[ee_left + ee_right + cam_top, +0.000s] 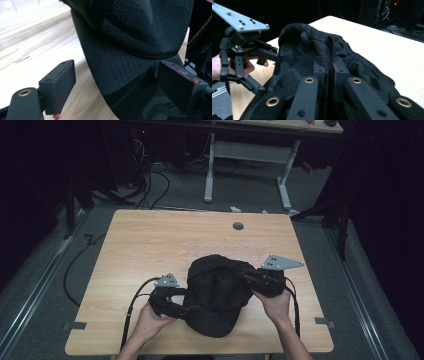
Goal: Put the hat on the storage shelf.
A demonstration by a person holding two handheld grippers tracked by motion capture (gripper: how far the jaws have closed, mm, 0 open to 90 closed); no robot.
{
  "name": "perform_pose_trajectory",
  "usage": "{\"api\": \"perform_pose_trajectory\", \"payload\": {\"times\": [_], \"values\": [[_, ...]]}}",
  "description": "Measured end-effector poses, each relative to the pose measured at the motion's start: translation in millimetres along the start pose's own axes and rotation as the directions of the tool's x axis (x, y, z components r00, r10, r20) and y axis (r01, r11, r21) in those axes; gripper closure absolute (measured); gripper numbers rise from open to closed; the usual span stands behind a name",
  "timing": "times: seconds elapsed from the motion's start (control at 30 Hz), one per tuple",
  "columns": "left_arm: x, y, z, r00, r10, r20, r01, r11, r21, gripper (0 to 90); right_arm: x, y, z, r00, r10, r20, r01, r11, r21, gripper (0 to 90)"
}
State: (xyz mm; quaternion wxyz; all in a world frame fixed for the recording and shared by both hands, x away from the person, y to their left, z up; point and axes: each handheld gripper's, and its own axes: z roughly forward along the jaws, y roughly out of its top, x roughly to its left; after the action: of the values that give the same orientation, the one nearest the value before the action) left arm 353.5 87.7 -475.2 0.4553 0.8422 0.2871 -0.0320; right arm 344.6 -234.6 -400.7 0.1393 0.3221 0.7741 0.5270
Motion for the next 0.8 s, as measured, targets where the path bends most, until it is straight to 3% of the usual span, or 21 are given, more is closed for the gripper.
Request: {"api": "perform_pose_trajectory", "payload": {"times": [0.2, 0.47, 0.8], "values": [[1.4, 0.7, 4.5, 0.9995, 0.003, 0.031, -0.003, 0.9998, 0.020, 20.3, 1.8, 3.2, 2.5, 0.9994, -0.020, -0.029, 0.020, 1.000, -0.015, 84.1], [3.1, -0.2, 1.2, 0.9994, -0.001, 0.035, 0.000, 0.9998, 0.021, 25.9, 8.9, 13.0, 13.6, 0.9969, -0.063, -0.047, 0.062, 0.998, -0.016, 84.0], [4.7, -2.1, -5.6, 0.9971, -0.006, 0.076, 0.007, 0.9998, -0.016, 46.3, 4.6, 14.3, 13.3, 0.9971, -0.072, -0.023, 0.071, 0.997, -0.031, 83.7]]}}
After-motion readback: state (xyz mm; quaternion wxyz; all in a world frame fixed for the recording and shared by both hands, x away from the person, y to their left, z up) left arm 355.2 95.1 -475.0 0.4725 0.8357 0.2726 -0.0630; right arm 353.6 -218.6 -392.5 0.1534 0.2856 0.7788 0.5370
